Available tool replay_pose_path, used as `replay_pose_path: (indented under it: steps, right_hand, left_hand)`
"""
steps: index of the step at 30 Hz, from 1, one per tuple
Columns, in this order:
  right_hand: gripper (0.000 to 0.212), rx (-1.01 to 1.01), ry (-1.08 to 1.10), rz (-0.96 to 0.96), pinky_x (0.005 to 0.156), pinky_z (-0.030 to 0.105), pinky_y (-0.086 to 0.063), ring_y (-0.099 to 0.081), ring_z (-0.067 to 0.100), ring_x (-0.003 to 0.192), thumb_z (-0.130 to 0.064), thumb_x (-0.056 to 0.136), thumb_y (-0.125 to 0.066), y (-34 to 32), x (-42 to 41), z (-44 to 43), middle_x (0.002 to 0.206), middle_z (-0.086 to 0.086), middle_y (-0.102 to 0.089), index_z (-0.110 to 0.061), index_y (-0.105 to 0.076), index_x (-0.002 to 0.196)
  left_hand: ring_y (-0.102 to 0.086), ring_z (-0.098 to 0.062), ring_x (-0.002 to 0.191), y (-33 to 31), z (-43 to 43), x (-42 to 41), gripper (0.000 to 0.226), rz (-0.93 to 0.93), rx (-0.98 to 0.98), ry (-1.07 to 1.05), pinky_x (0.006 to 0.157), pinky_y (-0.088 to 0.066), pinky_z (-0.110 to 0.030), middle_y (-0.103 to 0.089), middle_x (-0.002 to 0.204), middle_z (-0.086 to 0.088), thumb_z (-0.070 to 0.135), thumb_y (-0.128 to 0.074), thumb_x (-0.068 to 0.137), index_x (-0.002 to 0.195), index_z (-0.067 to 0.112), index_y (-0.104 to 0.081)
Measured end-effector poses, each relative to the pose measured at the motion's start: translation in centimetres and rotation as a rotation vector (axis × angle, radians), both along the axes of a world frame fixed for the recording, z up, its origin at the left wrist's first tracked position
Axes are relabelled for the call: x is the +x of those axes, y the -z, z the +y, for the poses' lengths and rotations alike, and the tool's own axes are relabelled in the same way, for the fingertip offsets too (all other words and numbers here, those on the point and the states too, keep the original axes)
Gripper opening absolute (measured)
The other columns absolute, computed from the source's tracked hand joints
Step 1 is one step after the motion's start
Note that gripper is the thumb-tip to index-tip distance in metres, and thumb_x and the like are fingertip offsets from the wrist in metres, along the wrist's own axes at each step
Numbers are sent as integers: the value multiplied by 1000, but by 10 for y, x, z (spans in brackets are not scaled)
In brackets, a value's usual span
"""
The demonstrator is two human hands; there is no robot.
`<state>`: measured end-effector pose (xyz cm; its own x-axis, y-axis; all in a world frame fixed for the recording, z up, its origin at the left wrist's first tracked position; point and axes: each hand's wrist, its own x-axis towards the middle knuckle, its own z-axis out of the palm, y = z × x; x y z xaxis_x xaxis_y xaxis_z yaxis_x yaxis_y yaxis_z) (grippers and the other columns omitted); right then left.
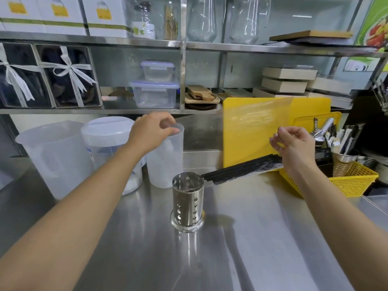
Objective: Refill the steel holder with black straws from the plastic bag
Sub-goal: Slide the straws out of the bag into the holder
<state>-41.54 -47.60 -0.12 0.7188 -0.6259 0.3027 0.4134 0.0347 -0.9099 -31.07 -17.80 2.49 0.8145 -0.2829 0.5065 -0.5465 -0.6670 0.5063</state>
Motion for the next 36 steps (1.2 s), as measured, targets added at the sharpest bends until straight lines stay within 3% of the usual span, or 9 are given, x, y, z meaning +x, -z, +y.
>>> replay_pose_path:
  steps: [3, 8, 17, 22, 27, 31, 36]
  right_hand:
    - [12, -56, 6, 32, 69, 25, -54, -59, 16, 68, -10, 89, -56, -7, 8, 2, 74, 5, -56, -13, -52, 78]
    - [12, -140, -2, 64, 68, 25, -55, -59, 17, 68, -10, 89, -57, -19, 26, 11, 74, 5, -57, -13, -53, 78]
    - [16, -280, -63, 86, 65, 24, -56, -58, 14, 64, -8, 88, -57, -42, 65, 42, 70, 5, -56, -13, -51, 75]
    - [20, -422, -103, 80, 66, 27, -56, -57, 13, 61, -5, 88, -56, -54, 81, 65, 67, 5, -55, -13, -50, 72]
    - [20, -565, -118, 96, 72, 38, -54, -58, 18, 63, -8, 88, -57, -55, 91, 81, 65, 3, -57, -16, -50, 72]
    - [10, -721, -20, 88, 68, 25, -47, -57, 13, 75, -22, 87, -60, -47, 94, 81, 77, -1, -58, -15, -53, 85]
    - [20, -631, 170, 37, 68, 10, -42, -50, 1, 80, -26, 89, -56, -25, 87, 67, 87, -7, -55, -9, -56, 99]
  left_hand:
    - [-60, -18, 94, 1, 0, 5, 5, 50, -34, 34, 83, -48, -39, -67, 92, 4, 30, -64, 83, 84, 26, -65]
    - [-62, -22, 93, 13, 10, 15, 5, 145, -109, 52, 87, -49, -38, -68, 94, -6, 22, -63, 85, 86, 19, -66]
    - [-61, -19, 91, 52, 30, 24, 8, 250, -260, -4, 89, -44, -32, -66, 95, -5, 16, -57, 88, 90, 14, -65]
    - [-58, -8, 78, 73, 42, 27, 7, 286, -383, -20, 83, -41, -26, -65, 86, -5, 12, -57, 88, 86, 11, -63]
    - [-61, -17, 79, 96, 58, 35, 21, 305, -525, -39, 87, -45, -32, -64, 77, 3, 9, -57, 87, 73, 24, -60]
    - [-61, -17, 72, 108, 64, 40, 25, 331, -645, -29, 83, -46, -33, -64, 74, -2, 2, -57, 86, 71, 23, -59]
    - [-59, -18, 71, 117, 63, 41, 26, 329, -708, -44, 74, -45, -24, -62, 72, -3, -2, -57, 85, 71, 20, -59]
